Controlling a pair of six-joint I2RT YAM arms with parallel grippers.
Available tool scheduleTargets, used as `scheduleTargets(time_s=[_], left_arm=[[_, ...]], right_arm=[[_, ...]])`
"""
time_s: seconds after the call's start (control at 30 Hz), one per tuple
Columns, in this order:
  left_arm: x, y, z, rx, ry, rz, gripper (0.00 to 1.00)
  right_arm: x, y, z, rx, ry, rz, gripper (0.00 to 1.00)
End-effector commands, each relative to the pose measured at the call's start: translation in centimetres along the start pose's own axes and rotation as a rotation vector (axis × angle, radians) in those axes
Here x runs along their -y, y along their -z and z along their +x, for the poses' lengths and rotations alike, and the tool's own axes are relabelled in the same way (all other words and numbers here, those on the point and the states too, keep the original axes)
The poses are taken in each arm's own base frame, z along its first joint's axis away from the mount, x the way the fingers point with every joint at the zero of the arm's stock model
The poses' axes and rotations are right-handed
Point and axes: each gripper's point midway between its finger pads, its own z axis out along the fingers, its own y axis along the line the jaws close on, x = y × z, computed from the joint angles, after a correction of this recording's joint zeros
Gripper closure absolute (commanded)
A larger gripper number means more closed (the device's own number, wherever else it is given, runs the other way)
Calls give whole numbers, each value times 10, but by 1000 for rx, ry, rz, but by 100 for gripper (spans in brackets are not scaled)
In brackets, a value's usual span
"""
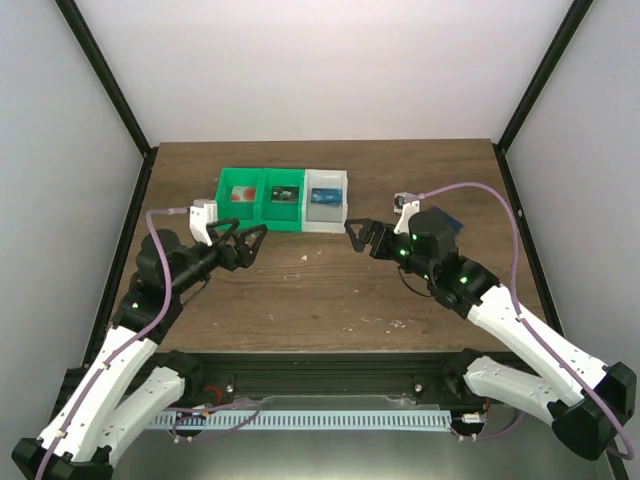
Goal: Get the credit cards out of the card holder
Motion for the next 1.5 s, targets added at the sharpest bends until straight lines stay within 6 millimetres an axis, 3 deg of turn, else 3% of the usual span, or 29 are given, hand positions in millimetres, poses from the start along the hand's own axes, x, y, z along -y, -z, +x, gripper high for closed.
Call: scheduleTargets(time_s=[0.0,0.27,0.5,0.73,0.83,0.97,1.17,1.3,1.47], left_arm=[[-1,2,-8,36,-6,-18,0],[4,3,-11,59,-30,11,0],[13,-1,-3,53,-38,76,0],[23,-6,8,-2,-171,97,2],[13,-4,6,16,-201,23,3],[6,-8,19,4,-209,2,4],[1,-5,23,-9,-228,-21,5],[6,-5,23,-5,-233,6,5],[4,-8,24,-16,-237,-5,5]], right_arm=[[-4,0,0,8,-6,-21,0],[4,-4,-13,81,34,30,0],[53,-32,-43,177,99,324,0],[148,-65,-65,128,140,638,0],[188,-74,-72,95,139,748,0],[237,-81,-81,50,127,878,0],[299,-76,-96,30,103,1009,12],[344,-70,-87,-21,14,1061,16],[377,-62,-77,-26,-101,1016,18]])
